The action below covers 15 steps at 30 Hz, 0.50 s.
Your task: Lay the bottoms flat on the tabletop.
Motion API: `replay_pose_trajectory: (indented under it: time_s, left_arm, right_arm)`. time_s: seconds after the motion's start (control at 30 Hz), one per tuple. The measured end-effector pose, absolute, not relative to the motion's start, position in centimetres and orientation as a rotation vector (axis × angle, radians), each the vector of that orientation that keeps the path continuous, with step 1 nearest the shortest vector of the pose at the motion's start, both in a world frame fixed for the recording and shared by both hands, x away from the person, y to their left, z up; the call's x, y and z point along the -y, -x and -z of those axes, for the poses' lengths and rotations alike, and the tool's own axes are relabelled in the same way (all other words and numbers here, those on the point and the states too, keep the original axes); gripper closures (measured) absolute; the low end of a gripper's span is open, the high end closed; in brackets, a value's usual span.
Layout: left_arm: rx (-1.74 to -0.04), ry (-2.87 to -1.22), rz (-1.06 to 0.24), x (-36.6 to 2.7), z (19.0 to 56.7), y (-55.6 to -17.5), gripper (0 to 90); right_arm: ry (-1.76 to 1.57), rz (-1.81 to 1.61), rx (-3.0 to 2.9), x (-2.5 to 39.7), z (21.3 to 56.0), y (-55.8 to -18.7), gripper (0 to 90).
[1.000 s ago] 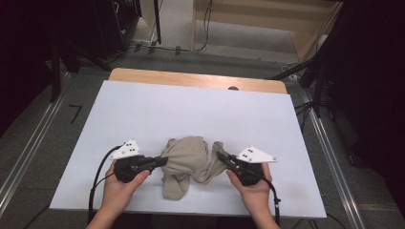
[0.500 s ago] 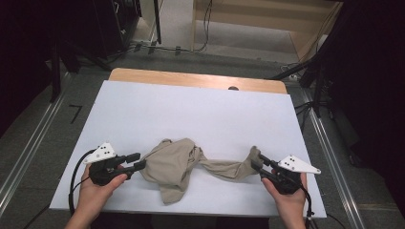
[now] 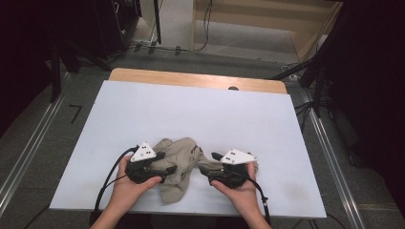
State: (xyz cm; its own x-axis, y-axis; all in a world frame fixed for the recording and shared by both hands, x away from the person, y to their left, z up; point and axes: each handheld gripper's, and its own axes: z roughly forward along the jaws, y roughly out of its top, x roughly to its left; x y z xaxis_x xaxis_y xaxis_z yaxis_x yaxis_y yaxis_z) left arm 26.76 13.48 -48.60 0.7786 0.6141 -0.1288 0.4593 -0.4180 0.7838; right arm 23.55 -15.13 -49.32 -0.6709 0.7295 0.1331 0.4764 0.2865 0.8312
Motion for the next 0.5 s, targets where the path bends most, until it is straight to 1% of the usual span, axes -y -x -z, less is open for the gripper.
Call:
replay_pose_trajectory:
  time_s: [0.03,0.07,0.1,0.13,0.17,0.27,0.3,0.33,0.37,0.4,0.43,0.47,0.5]
  left_arm:
    - [-0.798,-2.119,-0.272,-13.3,48.7,-26.9,52.7]
    - [-0.798,-2.119,-0.272,-13.3,48.7,-26.9,62.9]
    - [-0.801,-2.103,-0.246,-13.8,48.4,-27.1,75.5]
    - [-0.801,-2.103,-0.246,-13.8,48.4,-27.1,80.4]
    - [-0.796,-2.054,-0.208,-14.4,47.7,-27.3,86.2]
    - [-0.746,-2.018,-0.197,-14.7,46.7,-27.2,87.9]
    - [-0.686,-1.974,-0.166,-14.7,45.3,-27.0,88.1]
    - [-0.659,-1.94,-0.14,-14.7,44.6,-26.9,88.2]
    - [-0.659,-1.94,-0.14,-14.7,44.6,-26.9,88.3]
    - [-0.633,-1.908,-0.111,-14.7,43.9,-26.9,88.3]
    - [-0.578,-1.842,-0.062,-14.6,42.7,-26.9,88.3]
    - [-0.578,-1.842,-0.062,-14.6,42.7,-26.9,88.3]
    - [-0.566,-1.799,-0.05,-14.7,41.7,-27.1,88.2]
  right_arm:
    - [-1.101,-1.328,-2.309,14.0,49.8,-23.8,29.3]
    - [-1.101,-1.328,-2.309,14.0,49.8,-23.8,29.3]
    - [-1.086,-1.313,-2.339,12.9,50.2,-23.9,28.7]
    - [-1.075,-1.297,-2.349,12.5,50.3,-24.0,28.4]
    - [-1.067,-1.29,-2.358,12.1,50.4,-24.0,27.9]
    - [-1.054,-1.269,-2.366,11.4,50.6,-24.1,26.5]
    - [-1.06,-1.255,-2.36,10.9,50.7,-24.2,25.8]
    - [-1.065,-1.252,-2.358,10.8,50.7,-24.3,25.4]
    - [-1.067,-1.241,-2.357,10.5,50.8,-24.5,25.1]
    - [-1.067,-1.241,-2.357,10.5,50.8,-24.5,25.1]
    - [-1.07,-1.255,-2.361,10.0,50.8,-24.7,26.9]
    - [-1.07,-1.255,-2.361,10.0,50.8,-24.7,26.9]
    - [-1.05,-1.252,-2.36,9.4,50.8,-24.7,40.4]
